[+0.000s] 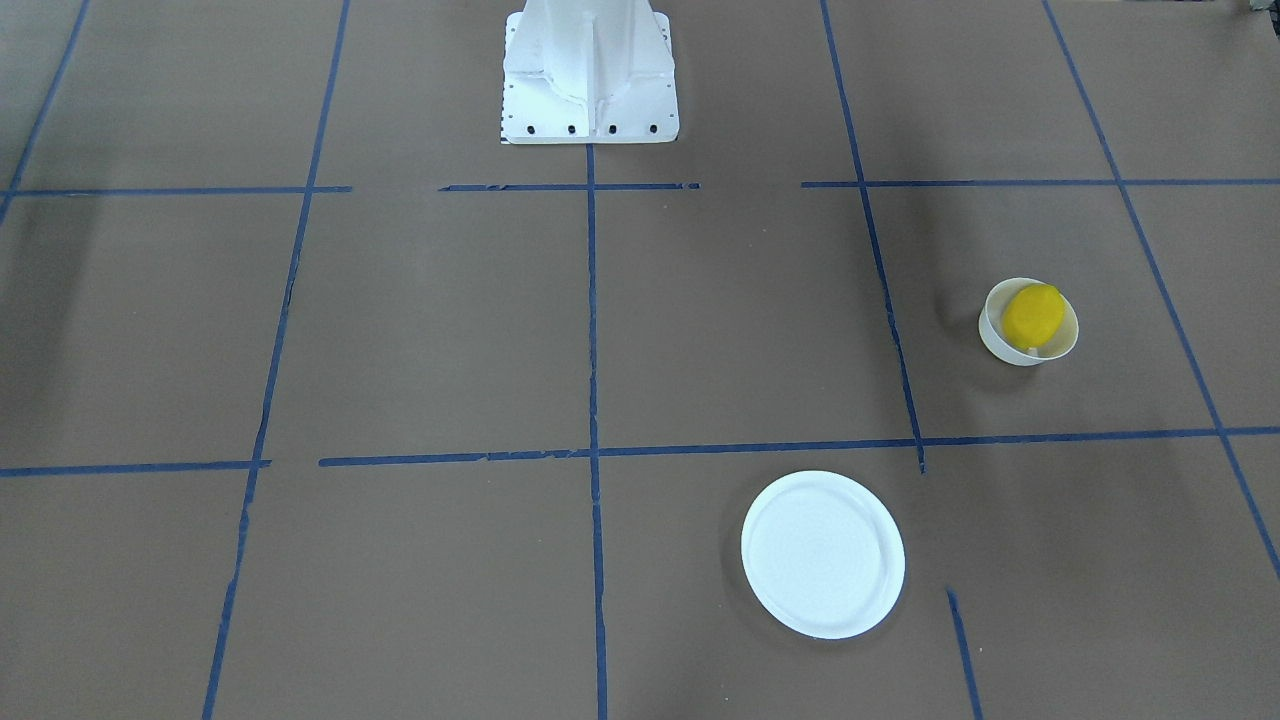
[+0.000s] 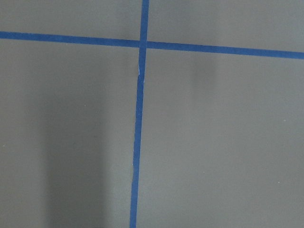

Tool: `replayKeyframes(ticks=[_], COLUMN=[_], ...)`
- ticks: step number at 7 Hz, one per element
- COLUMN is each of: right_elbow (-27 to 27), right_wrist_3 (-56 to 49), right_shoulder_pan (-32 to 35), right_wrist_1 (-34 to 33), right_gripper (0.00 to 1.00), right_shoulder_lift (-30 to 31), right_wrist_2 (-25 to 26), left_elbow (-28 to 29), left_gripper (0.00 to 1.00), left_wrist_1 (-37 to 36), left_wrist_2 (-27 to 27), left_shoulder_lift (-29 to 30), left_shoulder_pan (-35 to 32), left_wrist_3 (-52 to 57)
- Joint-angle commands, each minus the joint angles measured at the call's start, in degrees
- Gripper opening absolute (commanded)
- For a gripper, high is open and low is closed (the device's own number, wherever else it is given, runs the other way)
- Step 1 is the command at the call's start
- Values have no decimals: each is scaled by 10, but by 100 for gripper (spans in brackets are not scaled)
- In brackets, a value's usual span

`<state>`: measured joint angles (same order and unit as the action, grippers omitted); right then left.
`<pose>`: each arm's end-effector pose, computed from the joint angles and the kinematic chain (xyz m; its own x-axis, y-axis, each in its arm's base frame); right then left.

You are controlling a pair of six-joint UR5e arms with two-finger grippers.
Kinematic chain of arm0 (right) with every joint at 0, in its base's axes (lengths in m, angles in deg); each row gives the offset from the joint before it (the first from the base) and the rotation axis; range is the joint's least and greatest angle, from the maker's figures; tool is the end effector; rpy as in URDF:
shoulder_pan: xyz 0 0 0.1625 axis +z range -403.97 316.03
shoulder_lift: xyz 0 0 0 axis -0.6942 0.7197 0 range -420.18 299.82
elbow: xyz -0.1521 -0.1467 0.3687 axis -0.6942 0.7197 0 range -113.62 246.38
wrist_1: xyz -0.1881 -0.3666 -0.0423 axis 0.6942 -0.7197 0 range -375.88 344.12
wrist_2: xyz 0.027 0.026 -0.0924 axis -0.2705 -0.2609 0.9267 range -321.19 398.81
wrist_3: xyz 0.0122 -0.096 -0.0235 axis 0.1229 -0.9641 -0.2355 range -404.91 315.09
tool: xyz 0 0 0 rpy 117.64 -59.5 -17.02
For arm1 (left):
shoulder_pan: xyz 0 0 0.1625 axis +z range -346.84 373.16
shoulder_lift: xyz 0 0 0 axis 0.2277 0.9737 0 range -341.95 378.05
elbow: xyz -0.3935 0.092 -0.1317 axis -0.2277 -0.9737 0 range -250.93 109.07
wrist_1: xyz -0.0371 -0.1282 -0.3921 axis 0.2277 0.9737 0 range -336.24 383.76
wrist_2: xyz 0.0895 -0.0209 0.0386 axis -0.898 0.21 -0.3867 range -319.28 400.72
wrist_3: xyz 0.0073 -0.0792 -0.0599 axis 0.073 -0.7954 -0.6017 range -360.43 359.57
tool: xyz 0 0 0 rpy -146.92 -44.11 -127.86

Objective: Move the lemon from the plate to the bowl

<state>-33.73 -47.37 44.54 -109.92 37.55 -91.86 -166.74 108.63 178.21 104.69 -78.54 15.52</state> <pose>0.0571 -0.4338 0.6457 0.7569 -0.0438 0.6521 0.0587 0.9983 -0.0011 -0.0736 -0.4613 0.6420 0.6565 0.2218 -0.7209 -0.1569 0.9750 0.1572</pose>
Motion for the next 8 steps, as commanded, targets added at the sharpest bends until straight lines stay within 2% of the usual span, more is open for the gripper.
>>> replayKeyframes(ticks=[1, 2, 3, 8], right_elbow=[0, 0, 0, 0], right_wrist_3=[0, 0, 0, 0], right_shoulder_pan=[0, 0, 0, 0], right_wrist_1=[0, 0, 0, 0], right_gripper=[100, 100, 100, 100], right_shoulder_lift=[0, 0, 0, 0], right_wrist_2=[0, 1, 0, 0], left_elbow=[2, 2, 1, 2], left_gripper=[100, 100, 100, 100], left_wrist_1=[-1, -1, -1, -1], left_wrist_2=[-5, -31, -34, -37], left_shoulder_lift=[-8, -7, -7, -8], left_shoulder_pan=[-1, -2, -2, -1], left_wrist_3=[-6, -50, -90, -90])
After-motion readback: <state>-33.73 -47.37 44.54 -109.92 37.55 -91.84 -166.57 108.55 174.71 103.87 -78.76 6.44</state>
